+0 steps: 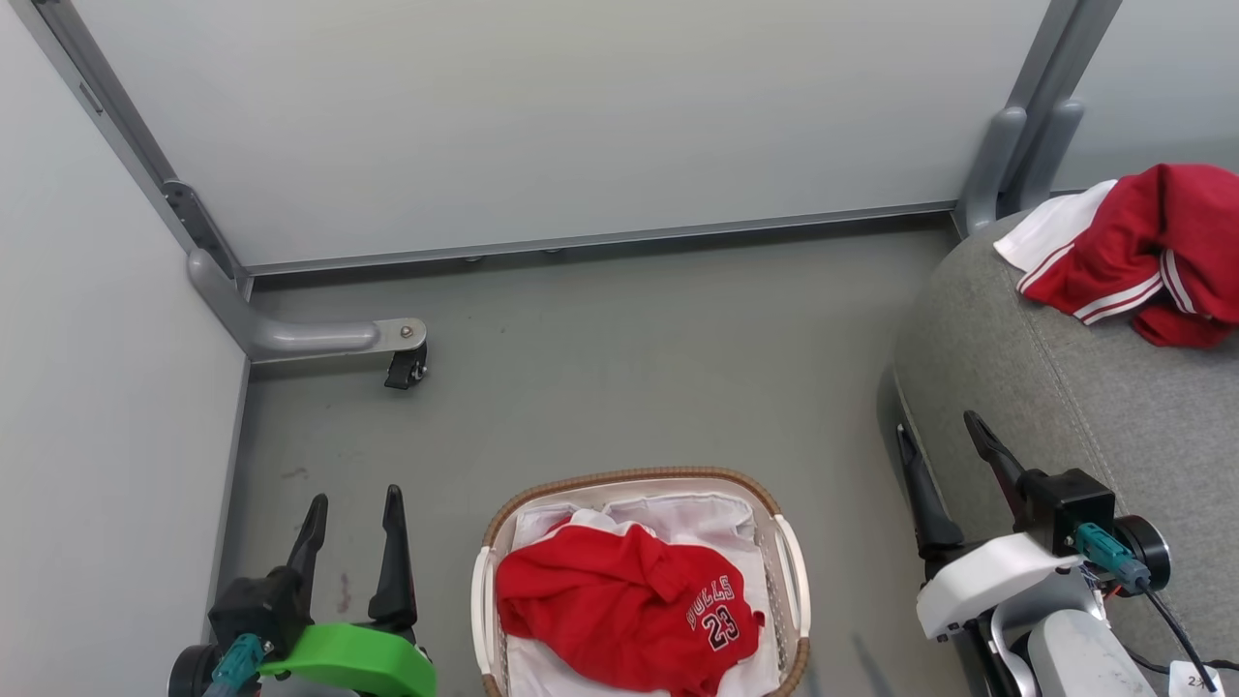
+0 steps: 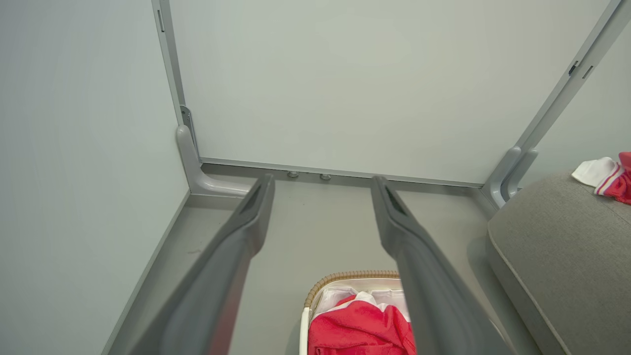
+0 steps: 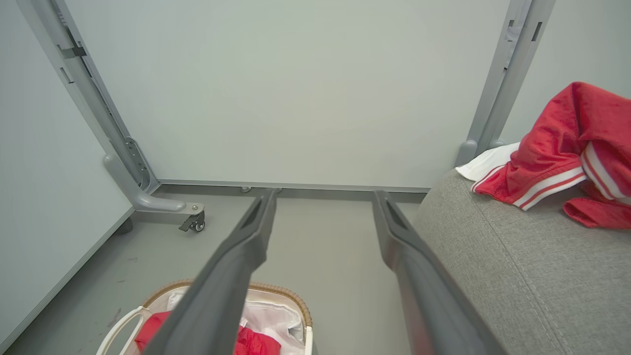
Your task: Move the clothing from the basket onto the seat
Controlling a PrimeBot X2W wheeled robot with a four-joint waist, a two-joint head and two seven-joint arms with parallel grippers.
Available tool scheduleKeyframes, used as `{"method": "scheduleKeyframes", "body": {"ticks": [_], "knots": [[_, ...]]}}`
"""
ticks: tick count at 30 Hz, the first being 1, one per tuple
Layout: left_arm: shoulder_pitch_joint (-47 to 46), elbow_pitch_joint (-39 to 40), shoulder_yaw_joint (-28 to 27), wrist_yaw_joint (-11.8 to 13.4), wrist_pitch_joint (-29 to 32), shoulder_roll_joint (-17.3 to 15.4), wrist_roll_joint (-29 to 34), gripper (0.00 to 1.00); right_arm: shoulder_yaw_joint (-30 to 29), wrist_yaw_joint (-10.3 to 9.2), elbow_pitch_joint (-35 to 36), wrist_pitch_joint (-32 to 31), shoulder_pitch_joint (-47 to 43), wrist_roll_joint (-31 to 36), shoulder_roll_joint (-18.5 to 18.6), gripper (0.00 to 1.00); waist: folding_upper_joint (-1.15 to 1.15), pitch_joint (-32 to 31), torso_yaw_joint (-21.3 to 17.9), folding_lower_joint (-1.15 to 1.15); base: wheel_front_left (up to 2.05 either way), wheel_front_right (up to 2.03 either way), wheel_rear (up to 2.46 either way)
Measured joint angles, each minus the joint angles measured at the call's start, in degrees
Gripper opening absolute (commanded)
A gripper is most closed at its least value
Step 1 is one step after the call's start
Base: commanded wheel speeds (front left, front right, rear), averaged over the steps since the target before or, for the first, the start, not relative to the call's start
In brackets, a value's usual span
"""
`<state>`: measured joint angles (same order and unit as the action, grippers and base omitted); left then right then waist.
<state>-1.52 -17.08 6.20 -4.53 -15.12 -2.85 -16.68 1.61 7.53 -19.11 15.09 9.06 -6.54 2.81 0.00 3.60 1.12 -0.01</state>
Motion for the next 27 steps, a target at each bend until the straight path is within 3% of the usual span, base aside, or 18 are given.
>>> {"method": "scheduleKeyframes", "body": {"ticks": [19,27], "knots": [[0.42,-0.6,0.89,-0.25,0.0,0.01,0.36,1.0,0.2,0.0,-0.04,0.0,0.01,-0.56,0.0,1.0,0.0,-0.34,0.15,0.0,0.0,0.0,0.0],[-2.24,-2.4,4.0,-1.11,0.0,0.02,1.59,1.0,0.2,0.0,1.11,0.0,1.27,-0.58,0.0,1.0,0.0,1.82,-0.23,0.0,0.0,0.0,0.0]]}}
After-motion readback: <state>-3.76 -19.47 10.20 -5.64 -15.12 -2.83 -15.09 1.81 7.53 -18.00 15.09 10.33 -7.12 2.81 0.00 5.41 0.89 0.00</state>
